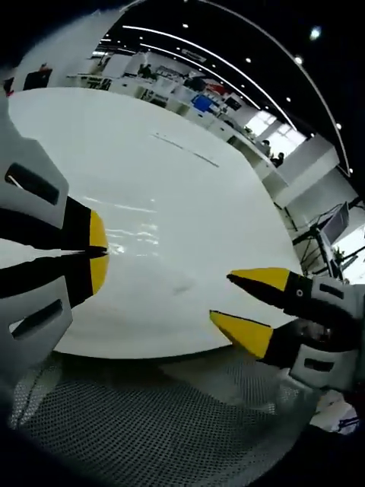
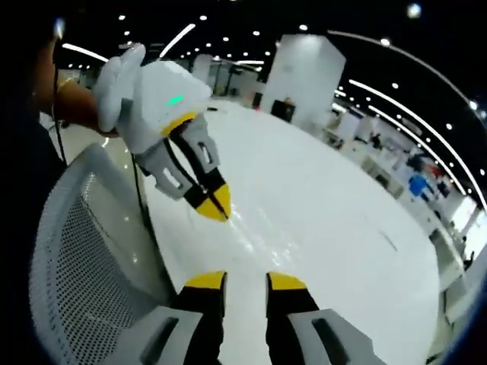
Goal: Open the resealable bag by pulling the two sides of the seal apart until the entire bag opening is separated and visibly accessible.
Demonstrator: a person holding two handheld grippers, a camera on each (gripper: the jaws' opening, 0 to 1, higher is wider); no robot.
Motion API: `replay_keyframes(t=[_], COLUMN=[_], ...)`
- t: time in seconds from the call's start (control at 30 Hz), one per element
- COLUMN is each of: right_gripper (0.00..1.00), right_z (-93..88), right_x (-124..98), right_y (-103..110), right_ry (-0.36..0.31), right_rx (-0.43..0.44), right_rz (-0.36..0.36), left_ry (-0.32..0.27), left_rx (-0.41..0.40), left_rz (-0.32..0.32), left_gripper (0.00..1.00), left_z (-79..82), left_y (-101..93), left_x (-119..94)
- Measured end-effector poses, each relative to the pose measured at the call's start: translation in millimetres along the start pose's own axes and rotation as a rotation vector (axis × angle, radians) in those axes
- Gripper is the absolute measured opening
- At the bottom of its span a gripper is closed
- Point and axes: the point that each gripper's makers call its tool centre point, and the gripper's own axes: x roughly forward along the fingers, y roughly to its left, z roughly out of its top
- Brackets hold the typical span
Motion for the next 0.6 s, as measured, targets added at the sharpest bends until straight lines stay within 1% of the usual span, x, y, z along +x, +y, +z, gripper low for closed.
replay_keyframes(t=[0.03,0.07,0.13,0.17,0.3,0.43,0.47,0.6], right_gripper=[0.2,0.22,0.26,0.29,0.32,0.34,0.35,0.37], right_z=[-1.7,-4.4,-10.6,-13.8,-30.1,-40.0,-41.7,-45.7], right_x=[-3,-8,-13,-16,-28,-36,-38,-47], right_y=[1,0,-2,-3,-11,-14,-15,-20], right_ry=[-0.013,-0.033,-0.046,-0.05,-0.042,-0.026,-0.022,-0.039], right_rx=[0.032,0.09,0.177,0.204,0.28,0.305,0.311,0.38], right_rz=[0.009,0.009,-0.001,-0.004,-0.042,-0.067,-0.077,-0.12], left_ry=[0.004,0.006,0.015,0.02,0.037,0.05,0.052,0.065], left_rx=[0.003,0.005,0.014,0.018,0.028,0.042,0.046,0.061], left_rz=[-0.004,-0.006,-0.005,-0.005,0.001,0.008,0.011,0.027], left_gripper=[0.0,0.0,0.0,0.0,0.0,0.0,0.0,0.0], left_z=[-2.6,-4.4,-9.1,-11.1,-18.9,-23.1,-23.6,-26.9], left_y=[-0.4,-0.5,0.8,1.7,9.4,19.8,22.1,32.7], left_x=[1,2,4,5,11,17,18,27])
